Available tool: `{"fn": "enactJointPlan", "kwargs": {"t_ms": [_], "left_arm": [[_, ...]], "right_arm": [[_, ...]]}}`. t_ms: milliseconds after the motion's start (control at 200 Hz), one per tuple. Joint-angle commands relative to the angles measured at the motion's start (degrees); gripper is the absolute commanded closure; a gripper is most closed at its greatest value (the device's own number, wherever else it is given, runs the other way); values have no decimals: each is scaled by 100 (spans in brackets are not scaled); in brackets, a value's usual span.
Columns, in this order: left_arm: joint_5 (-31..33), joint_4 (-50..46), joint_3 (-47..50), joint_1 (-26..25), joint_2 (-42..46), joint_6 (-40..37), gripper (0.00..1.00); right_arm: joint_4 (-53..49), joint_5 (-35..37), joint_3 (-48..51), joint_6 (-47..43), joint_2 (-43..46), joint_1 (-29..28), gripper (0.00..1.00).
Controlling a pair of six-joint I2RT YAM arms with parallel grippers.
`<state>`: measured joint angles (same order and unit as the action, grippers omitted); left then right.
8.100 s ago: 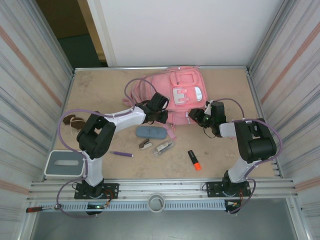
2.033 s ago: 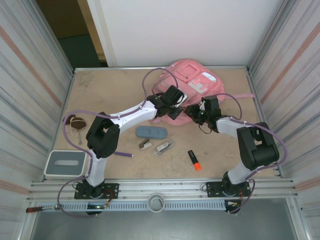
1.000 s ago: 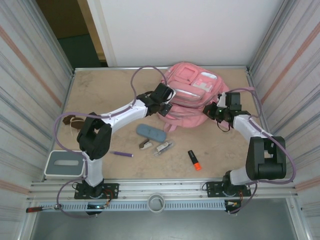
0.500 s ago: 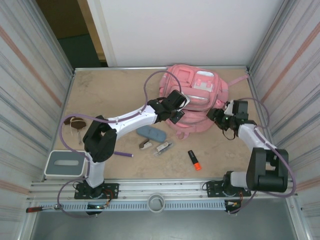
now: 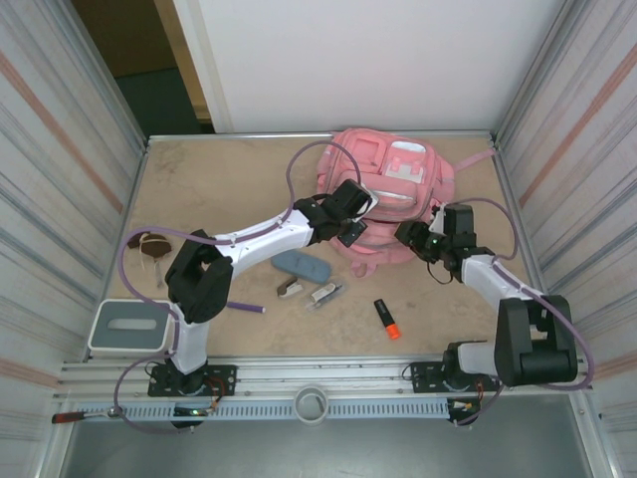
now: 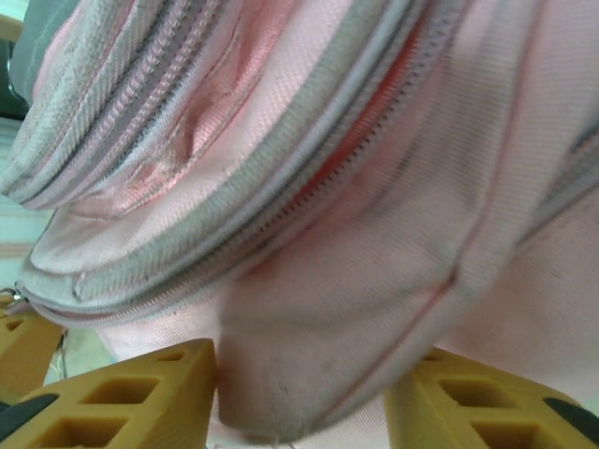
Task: Pack books, pencil case, and school supplies into a backpack
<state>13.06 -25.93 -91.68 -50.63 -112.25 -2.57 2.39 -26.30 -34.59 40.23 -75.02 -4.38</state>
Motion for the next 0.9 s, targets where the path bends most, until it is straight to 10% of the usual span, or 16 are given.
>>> {"fn": "enactJointPlan", "kwargs": {"t_ms": [0, 130, 536, 897], "left_arm": [[142, 9, -99, -8, 8, 78, 100], [463, 9, 92, 91, 117, 20, 100], [460, 26, 523, 945, 310, 71, 100], [635, 98, 1428, 913, 1086, 251, 100]], "right_arm": [[145, 240, -238, -53, -173, -30, 73], [-76, 441, -203, -261, 3, 109, 100], [-546, -172, -210, -609, 437, 763, 100], [-983, -651, -1199, -1124, -259, -80, 100]]}}
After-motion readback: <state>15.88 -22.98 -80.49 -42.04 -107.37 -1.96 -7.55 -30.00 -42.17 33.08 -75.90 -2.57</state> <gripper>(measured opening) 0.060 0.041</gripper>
